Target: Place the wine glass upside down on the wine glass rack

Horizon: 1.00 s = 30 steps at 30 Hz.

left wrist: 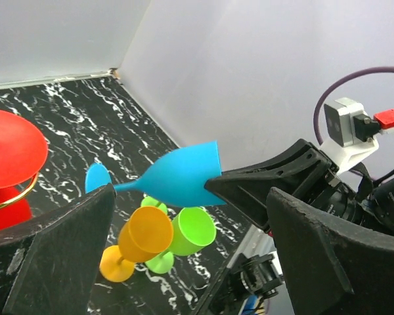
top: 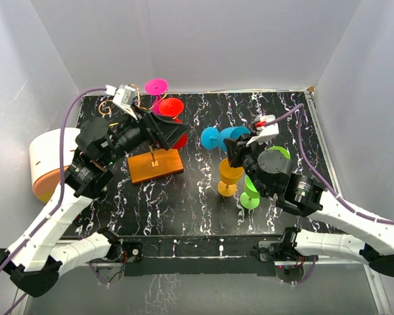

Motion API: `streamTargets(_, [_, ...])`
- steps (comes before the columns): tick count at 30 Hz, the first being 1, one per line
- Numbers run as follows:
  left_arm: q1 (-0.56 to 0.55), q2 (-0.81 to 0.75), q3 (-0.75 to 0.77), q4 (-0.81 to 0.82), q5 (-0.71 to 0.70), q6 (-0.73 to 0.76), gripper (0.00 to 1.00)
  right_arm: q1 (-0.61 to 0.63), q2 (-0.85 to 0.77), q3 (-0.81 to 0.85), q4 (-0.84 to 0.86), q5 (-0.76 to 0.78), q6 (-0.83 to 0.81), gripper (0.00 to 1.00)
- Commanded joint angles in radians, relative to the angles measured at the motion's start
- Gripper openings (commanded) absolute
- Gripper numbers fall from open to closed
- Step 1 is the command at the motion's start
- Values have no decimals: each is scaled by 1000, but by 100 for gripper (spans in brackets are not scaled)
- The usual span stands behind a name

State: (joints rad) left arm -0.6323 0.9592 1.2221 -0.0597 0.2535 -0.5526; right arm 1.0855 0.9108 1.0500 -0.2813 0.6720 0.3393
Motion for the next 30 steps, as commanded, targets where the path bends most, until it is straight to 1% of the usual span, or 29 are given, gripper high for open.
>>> streamTargets(1, [-3,64,31,99,26,-145,98,3,-3,56,160,201,-102,0])
streamTargets(4, [-3,108,35,164,8,-244,97,3,-15,46,281,242,-171,0])
streamTargets(7, [-3,156,43,227,-29,-322,96,3,-31,21,450,266,-228,0])
streamTargets(10, [-3,199,64,256,-84,-386,92,2,-46,3,620,237,-242,0])
streamTargets(13, [-3,235,79,330,-100,-447,89,2,-43,-7,749,186,-235,0])
streamTargets(16, [-3,274,102,394,-94,-481,84,2,-30,-6,831,144,-201,0])
streamTargets(17, [-3,289,120,384,-97,-489,83,2,-27,-8,862,132,-183,0])
streamTargets(18, [-3,305,143,367,-97,-497,83,2,-23,-11,885,122,-167,0])
streamTargets(20, [-3,333,167,396,-81,-509,82,2,-14,-23,930,101,-136,0])
streamTargets(24, [-4,366,142,540,-60,-592,81,1,5,-45,992,78,-86,0])
streamTargets(30, [-4,381,128,559,-101,-679,77,2,22,-63,1055,65,-77,0])
